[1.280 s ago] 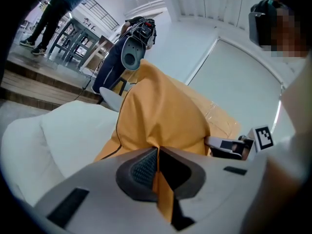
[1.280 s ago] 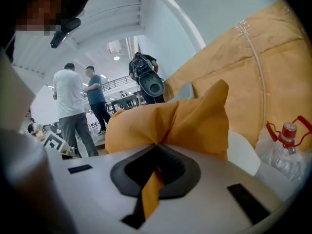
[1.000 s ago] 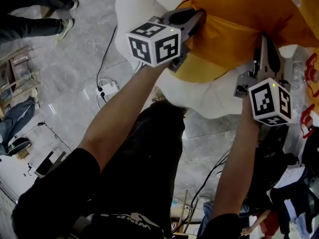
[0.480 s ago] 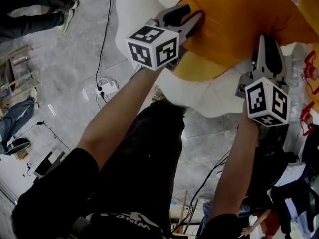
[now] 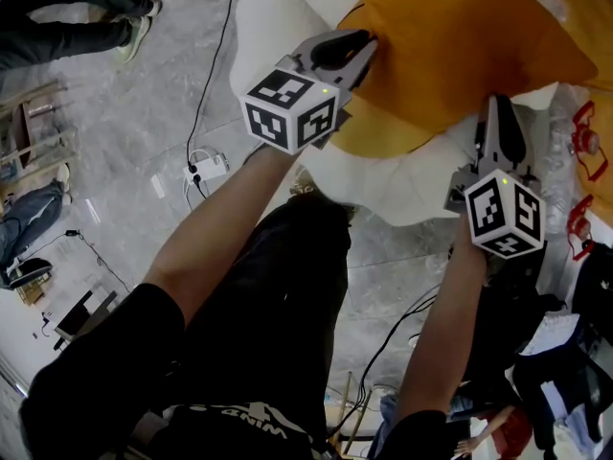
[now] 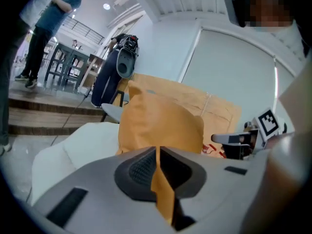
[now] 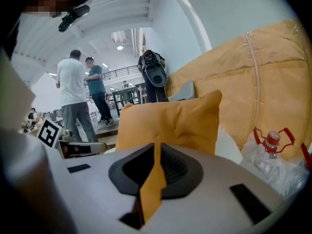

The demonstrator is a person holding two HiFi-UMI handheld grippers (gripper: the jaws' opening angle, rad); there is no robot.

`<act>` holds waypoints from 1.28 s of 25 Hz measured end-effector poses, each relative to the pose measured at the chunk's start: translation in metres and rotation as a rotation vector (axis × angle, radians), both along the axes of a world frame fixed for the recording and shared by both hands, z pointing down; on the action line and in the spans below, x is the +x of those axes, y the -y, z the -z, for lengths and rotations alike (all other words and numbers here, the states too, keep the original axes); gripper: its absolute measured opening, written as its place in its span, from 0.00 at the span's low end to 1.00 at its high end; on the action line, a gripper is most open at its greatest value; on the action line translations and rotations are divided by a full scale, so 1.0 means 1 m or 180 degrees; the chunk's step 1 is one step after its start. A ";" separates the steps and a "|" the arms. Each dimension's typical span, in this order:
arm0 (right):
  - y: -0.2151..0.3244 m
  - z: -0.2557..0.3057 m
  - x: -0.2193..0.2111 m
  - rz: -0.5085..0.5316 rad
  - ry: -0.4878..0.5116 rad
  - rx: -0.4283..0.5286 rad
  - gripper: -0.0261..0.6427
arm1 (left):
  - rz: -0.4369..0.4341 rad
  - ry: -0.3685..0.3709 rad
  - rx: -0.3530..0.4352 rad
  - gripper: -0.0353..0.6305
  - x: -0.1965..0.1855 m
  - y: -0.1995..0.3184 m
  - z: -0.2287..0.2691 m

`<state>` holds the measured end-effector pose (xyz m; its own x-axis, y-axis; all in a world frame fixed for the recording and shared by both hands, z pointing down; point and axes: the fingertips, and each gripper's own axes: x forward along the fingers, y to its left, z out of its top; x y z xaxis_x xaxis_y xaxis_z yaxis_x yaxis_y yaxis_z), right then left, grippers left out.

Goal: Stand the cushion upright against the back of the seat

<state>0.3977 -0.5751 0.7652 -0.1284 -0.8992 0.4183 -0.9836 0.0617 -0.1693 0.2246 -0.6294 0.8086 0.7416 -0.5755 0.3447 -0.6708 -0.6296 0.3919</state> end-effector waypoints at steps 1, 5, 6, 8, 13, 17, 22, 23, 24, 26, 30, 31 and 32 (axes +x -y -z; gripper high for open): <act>-0.006 0.006 -0.003 0.0027 0.0030 0.0004 0.10 | -0.0019 0.0026 0.0061 0.08 -0.001 -0.005 0.010; -0.031 0.039 -0.024 0.0207 0.0123 0.0048 0.07 | -0.0176 0.0016 0.0106 0.06 -0.004 -0.028 0.053; -0.037 0.049 -0.031 0.0256 0.0156 0.0064 0.07 | -0.0210 0.0006 0.0095 0.06 -0.005 -0.034 0.065; -0.051 0.067 -0.044 0.0342 0.0232 0.0098 0.07 | -0.0276 -0.0002 0.0058 0.06 -0.006 -0.049 0.089; -0.099 0.128 -0.075 0.0460 0.0666 0.0212 0.07 | -0.0480 0.0071 -0.0024 0.06 -0.018 -0.101 0.151; -0.146 0.184 -0.101 0.0658 0.0669 0.0227 0.07 | -0.0661 0.0102 0.0015 0.06 -0.034 -0.146 0.210; -0.201 0.256 -0.114 0.0645 0.0614 0.0322 0.07 | -0.0897 0.0068 0.0161 0.06 -0.047 -0.206 0.288; -0.210 0.268 -0.116 0.0641 0.0623 0.0350 0.07 | -0.0954 0.0064 0.0225 0.06 -0.047 -0.215 0.303; -0.219 0.281 -0.119 0.0655 0.0632 0.0370 0.07 | -0.1011 0.0067 0.0288 0.06 -0.048 -0.226 0.318; -0.237 0.305 -0.132 0.0721 0.0670 0.0403 0.07 | -0.1111 0.0078 0.0412 0.06 -0.051 -0.249 0.345; -0.258 0.339 -0.160 0.0883 0.0770 0.0561 0.07 | -0.1195 0.0047 0.0629 0.06 -0.054 -0.278 0.390; -0.260 0.346 -0.164 0.0914 0.0774 0.0587 0.07 | -0.1203 0.0013 0.0660 0.06 -0.052 -0.284 0.400; -0.263 0.352 -0.167 0.0937 0.0783 0.0612 0.07 | -0.1207 -0.0026 0.0685 0.06 -0.051 -0.290 0.409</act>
<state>0.2306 -0.3119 0.4130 -0.4663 -0.8678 0.1716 -0.8511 0.3871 -0.3547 0.1741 -0.3392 0.3993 0.9165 -0.3201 0.2400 -0.3739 -0.8987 0.2292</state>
